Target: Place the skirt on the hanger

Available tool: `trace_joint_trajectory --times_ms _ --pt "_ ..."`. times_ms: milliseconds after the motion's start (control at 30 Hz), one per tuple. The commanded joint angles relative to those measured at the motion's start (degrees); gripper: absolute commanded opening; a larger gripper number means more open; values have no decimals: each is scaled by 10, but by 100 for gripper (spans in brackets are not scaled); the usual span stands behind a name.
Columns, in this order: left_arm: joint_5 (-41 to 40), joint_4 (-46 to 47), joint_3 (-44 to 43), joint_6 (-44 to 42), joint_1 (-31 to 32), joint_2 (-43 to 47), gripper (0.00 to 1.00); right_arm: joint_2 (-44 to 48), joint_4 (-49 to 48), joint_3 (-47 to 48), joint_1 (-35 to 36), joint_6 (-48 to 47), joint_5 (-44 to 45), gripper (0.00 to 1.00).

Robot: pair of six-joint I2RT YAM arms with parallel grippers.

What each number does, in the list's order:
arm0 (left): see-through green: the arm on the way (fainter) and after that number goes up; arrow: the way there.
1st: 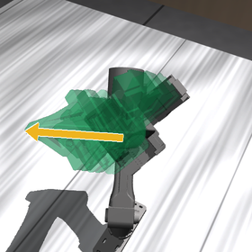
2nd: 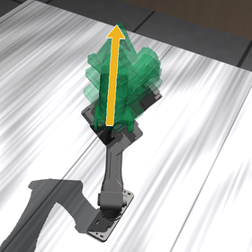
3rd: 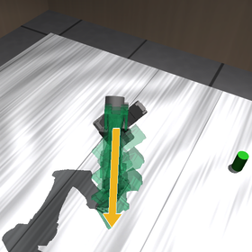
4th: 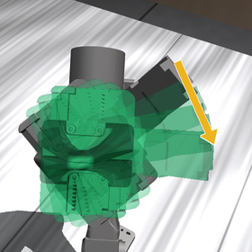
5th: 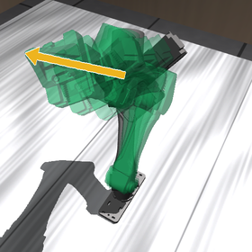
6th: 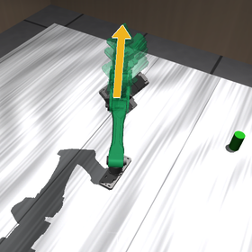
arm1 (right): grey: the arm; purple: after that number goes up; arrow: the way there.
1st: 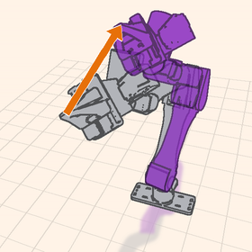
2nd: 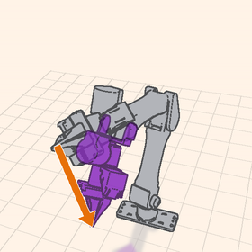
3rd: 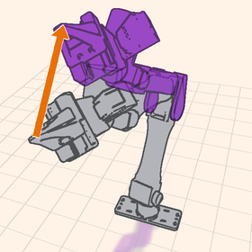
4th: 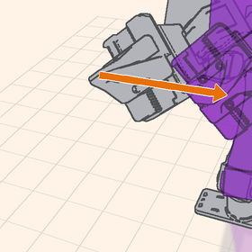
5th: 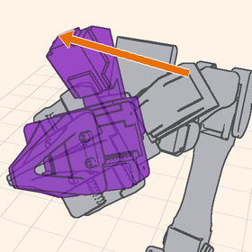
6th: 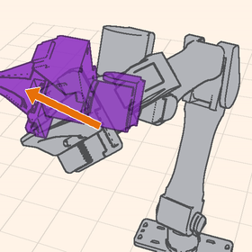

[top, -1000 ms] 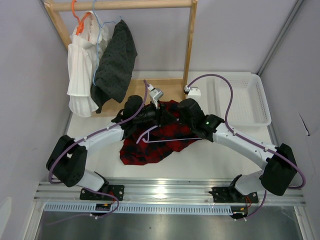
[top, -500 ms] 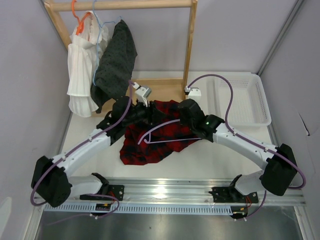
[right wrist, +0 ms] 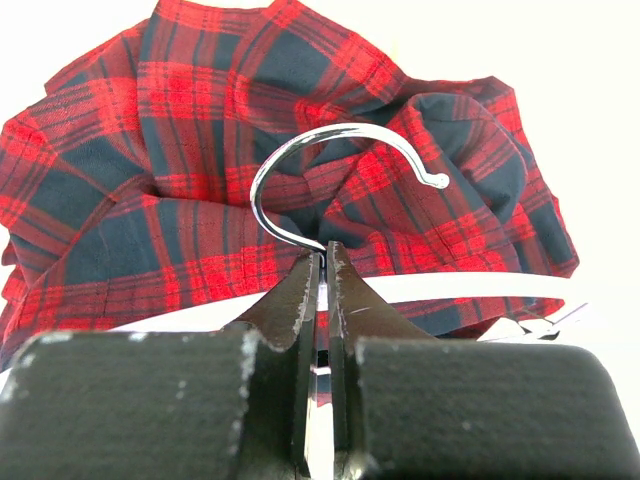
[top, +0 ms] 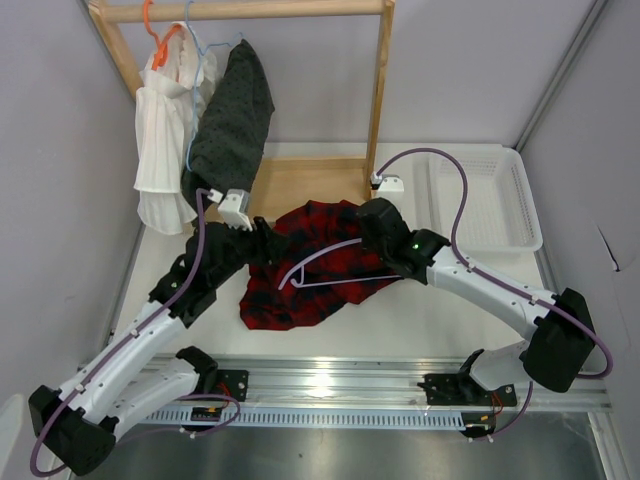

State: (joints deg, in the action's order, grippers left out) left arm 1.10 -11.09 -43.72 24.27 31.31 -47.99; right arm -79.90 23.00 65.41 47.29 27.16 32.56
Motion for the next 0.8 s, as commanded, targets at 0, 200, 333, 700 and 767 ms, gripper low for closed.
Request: trace_joint_trajectory --times_ms 0,200,333,700,767 --pt "-28 -36 38 50 -4 26 52 13 7 36 -1 5 33 0" --pt "-19 -38 108 91 -3 92 52 2 22 55 -4 13 43 0" --pt "-30 -48 145 121 -3 123 52 -8 36 63 -4 26 52 0" --pt "-51 -30 218 167 26 152 51 -32 62 96 -33 60 47 0" --pt "-58 -21 227 167 35 146 51 -37 65 100 -34 62 48 0"
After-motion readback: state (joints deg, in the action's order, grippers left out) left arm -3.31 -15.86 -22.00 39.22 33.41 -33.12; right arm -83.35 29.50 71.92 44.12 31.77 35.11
